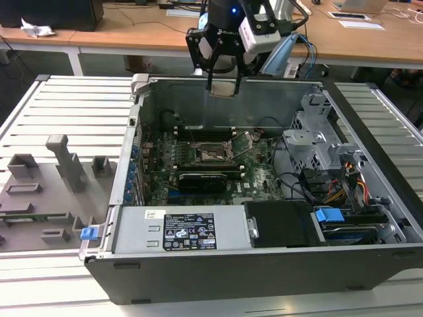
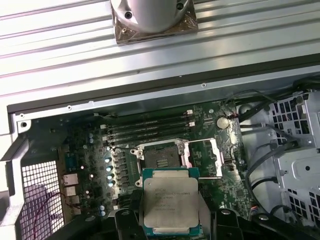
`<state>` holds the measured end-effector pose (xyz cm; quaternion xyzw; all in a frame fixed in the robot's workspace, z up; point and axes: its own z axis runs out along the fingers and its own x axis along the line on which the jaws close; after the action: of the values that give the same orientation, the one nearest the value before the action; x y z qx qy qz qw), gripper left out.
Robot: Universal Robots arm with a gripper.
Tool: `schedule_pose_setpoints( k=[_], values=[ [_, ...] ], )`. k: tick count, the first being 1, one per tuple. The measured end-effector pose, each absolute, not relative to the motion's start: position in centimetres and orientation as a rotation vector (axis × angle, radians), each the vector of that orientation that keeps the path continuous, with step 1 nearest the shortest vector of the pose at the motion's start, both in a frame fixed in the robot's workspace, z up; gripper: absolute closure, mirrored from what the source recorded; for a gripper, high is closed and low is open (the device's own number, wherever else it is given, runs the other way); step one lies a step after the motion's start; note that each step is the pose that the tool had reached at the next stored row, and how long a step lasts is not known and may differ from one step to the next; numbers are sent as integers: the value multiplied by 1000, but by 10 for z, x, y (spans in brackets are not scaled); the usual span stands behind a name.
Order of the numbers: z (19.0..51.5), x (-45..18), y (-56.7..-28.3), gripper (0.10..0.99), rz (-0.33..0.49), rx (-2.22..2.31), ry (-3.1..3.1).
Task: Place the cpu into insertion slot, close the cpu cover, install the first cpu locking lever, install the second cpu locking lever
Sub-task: 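Place the cpu into insertion slot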
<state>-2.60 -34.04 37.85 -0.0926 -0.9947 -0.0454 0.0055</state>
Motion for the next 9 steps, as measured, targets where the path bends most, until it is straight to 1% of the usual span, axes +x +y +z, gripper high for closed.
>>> schedule_pose_setpoints(
  k=[9],
  values=[
    [378,-26,-340,557,-142,-336,-3111]
  ],
)
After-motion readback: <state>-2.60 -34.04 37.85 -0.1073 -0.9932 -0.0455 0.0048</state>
